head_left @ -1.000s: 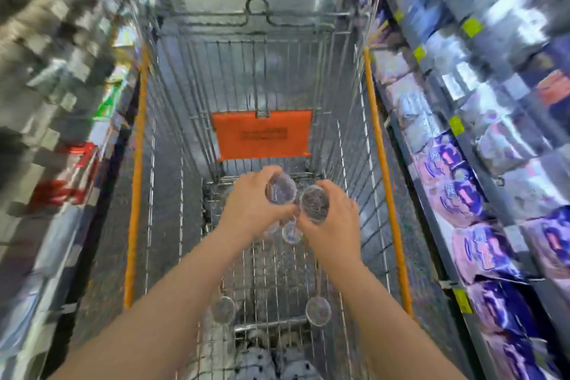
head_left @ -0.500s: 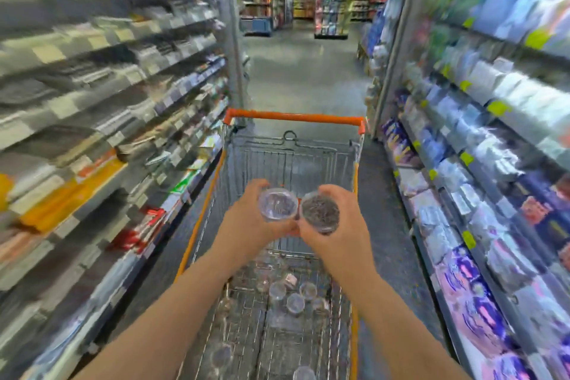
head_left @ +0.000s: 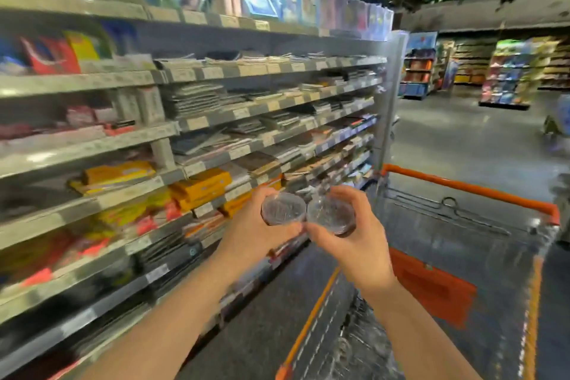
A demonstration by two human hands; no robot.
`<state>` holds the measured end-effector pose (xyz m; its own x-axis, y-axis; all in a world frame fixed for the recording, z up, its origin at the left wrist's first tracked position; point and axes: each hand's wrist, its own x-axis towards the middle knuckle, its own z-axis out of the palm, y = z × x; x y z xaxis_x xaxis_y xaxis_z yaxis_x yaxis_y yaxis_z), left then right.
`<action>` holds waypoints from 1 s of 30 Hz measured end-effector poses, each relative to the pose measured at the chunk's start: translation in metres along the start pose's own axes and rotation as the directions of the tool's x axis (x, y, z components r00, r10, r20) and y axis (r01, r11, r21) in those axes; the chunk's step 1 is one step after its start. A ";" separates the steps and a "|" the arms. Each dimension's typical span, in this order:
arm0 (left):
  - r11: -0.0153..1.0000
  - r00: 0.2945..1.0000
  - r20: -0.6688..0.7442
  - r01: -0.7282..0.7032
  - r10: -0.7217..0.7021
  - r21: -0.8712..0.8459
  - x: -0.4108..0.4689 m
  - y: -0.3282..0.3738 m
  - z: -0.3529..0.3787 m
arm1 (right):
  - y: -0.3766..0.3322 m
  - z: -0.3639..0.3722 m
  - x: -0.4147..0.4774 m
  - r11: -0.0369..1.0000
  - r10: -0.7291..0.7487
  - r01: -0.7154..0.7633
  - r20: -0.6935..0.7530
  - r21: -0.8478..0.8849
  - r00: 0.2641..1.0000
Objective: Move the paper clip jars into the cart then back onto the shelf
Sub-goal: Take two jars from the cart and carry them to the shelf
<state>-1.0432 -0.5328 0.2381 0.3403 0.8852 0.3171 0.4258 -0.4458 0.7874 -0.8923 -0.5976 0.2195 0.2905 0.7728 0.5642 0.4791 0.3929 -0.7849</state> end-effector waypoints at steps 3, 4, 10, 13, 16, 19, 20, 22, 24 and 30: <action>0.999 0.991 -0.129 0.048 -0.046 0.015 -0.003 -0.029 -0.074 | -0.026 0.071 0.017 0.995 -0.058 0.048 0.121 0.090 0.991; 0.998 0.985 -0.162 0.068 -0.066 0.009 -0.004 -0.040 -0.099 | -0.035 0.096 0.023 0.991 -0.075 0.057 0.149 0.122 0.986; 0.988 0.944 -0.318 0.124 -0.089 0.091 -0.007 -0.100 -0.255 | -0.097 0.254 0.058 0.956 -0.173 0.105 0.241 0.273 0.955; 0.981 0.908 -0.403 0.168 -0.115 0.098 -0.010 -0.119 -0.322 | -0.129 0.318 0.073 0.935 -0.209 0.107 0.282 0.339 0.936; 0.968 0.879 -0.458 0.212 -0.130 0.132 -0.010 -0.135 -0.379 | -0.154 0.374 0.091 0.910 -0.257 0.117 0.320 0.397 0.912; 0.958 0.838 -0.534 0.234 -0.113 0.165 -0.005 -0.151 -0.425 | -0.173 0.421 0.113 0.890 -0.306 0.138 0.343 0.435 0.888; 0.950 0.823 -0.558 0.249 -0.105 0.188 -0.003 -0.159 -0.440 | -0.177 0.437 0.121 0.883 -0.320 0.143 0.350 0.447 0.881; 0.930 0.791 -0.604 0.289 -0.098 0.228 0.004 -0.172 -0.465 | -0.184 0.467 0.138 0.866 -0.348 0.147 0.366 0.477 0.863; 0.916 0.760 -0.642 0.323 -0.101 0.239 0.013 -0.183 -0.485 | -0.189 0.495 0.156 0.848 -0.380 0.147 0.392 0.509 0.838; 0.897 0.692 -0.714 0.379 -0.112 0.226 0.053 -0.203 -0.536 | -0.212 0.567 0.214 0.790 -0.480 0.137 0.463 0.598 0.745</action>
<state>-1.5610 -0.3243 0.3778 -0.4107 0.7570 0.5081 0.7006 -0.0946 0.7073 -1.4013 -0.2325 0.3609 -0.3974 0.6181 0.6782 -0.0770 0.7140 -0.6959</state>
